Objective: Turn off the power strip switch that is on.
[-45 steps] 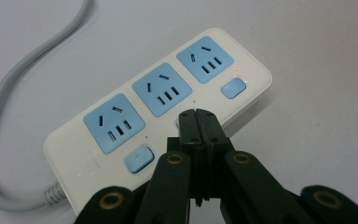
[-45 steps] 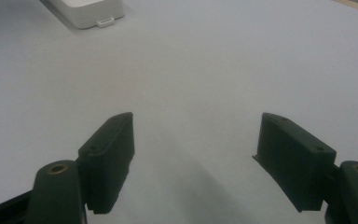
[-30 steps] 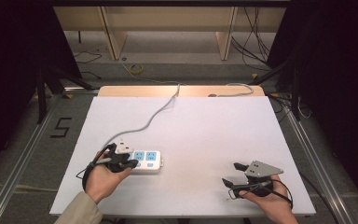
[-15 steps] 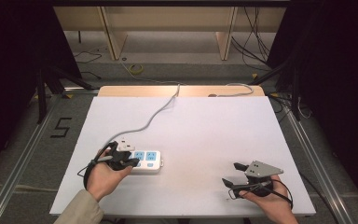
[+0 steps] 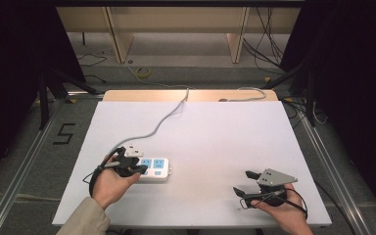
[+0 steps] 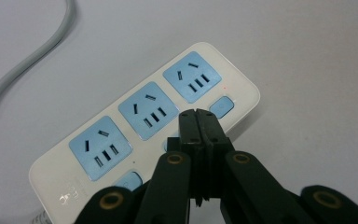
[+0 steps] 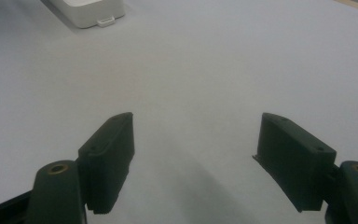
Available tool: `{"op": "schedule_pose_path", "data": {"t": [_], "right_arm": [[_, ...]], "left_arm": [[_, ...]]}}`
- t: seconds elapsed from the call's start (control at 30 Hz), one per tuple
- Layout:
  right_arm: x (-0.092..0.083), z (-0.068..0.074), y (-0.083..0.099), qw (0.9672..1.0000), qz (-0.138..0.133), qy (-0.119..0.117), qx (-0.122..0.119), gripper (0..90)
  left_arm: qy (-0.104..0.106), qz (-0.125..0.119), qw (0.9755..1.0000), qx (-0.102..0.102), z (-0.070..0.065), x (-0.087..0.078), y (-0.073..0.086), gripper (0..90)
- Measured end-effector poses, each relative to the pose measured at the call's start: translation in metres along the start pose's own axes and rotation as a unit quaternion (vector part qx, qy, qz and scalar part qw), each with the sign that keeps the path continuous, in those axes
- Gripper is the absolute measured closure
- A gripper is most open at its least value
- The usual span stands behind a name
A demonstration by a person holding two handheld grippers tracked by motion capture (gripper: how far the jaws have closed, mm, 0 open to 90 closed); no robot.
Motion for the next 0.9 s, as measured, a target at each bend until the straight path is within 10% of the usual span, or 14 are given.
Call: {"op": "schedule_pose_path", "data": {"t": [0.9], "right_arm": [[0.0, 0.0, 0.0, 1.0, 0.001, 0.0, 0.001, 28.2]], "left_arm": [[0.008, 0.019, 0.9995, 0.023, -0.004, 0.005, -0.013, 89.7]]}}
Point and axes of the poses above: each handheld gripper's, and its own axes: x roughly forward along the jaws, y roughly out of its underside, z roughly to its left, the point moved 2 cm from there along x, roughly forward along the jaws, and after that the axes turned 9 degrees about y, right-handed, at the moved point
